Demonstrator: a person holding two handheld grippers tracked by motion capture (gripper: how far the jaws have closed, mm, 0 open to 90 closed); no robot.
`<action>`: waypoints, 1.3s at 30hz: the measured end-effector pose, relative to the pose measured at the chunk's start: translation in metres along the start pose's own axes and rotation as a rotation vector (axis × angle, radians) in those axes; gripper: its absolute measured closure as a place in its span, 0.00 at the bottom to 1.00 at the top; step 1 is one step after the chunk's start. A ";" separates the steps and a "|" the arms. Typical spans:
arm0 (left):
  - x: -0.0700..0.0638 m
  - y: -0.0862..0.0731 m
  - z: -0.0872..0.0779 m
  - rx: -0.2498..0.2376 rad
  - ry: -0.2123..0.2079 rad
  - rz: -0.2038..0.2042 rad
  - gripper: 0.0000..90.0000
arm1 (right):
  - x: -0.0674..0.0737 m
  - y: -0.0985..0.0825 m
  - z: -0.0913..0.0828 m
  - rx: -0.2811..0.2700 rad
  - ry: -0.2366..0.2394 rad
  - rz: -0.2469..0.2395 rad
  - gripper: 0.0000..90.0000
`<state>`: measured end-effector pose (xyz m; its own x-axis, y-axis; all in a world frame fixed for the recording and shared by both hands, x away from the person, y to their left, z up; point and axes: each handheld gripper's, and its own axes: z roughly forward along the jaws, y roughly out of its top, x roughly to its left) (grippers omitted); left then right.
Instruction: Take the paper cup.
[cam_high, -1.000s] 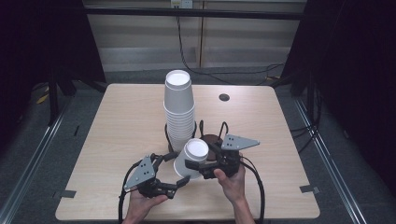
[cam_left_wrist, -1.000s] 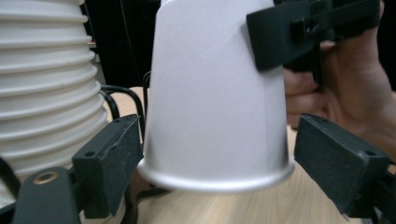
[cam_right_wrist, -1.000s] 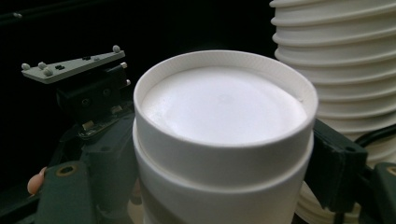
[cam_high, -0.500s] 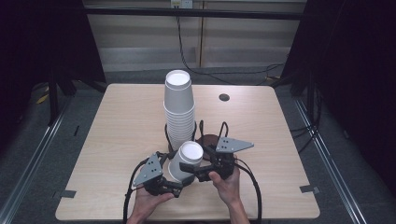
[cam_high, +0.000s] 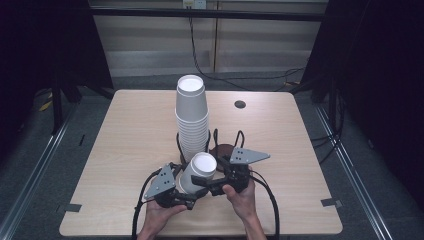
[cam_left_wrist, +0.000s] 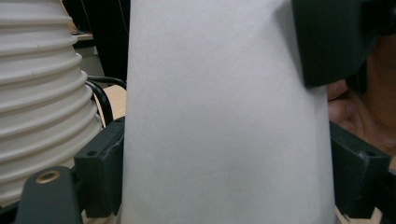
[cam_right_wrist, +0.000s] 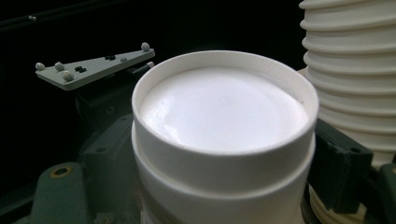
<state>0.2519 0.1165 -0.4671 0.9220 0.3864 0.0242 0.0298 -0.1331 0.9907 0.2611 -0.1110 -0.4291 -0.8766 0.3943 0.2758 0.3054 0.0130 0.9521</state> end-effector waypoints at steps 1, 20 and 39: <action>-0.001 0.000 0.000 0.004 0.012 0.002 0.18 | 0.000 0.000 0.000 0.002 -0.001 0.002 0.21; 0.008 0.002 -0.008 0.088 -0.001 -0.009 0.20 | -0.003 0.002 -0.003 -0.005 0.003 0.001 0.14; 0.024 0.015 -0.018 0.233 -0.037 0.018 0.20 | -0.010 0.000 -0.017 0.078 -0.020 -0.038 0.14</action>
<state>0.2677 0.1401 -0.4493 0.9365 0.3492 0.0324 0.0977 -0.3484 0.9322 0.2634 -0.1309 -0.4296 -0.8809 0.4101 0.2363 0.3009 0.0999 0.9484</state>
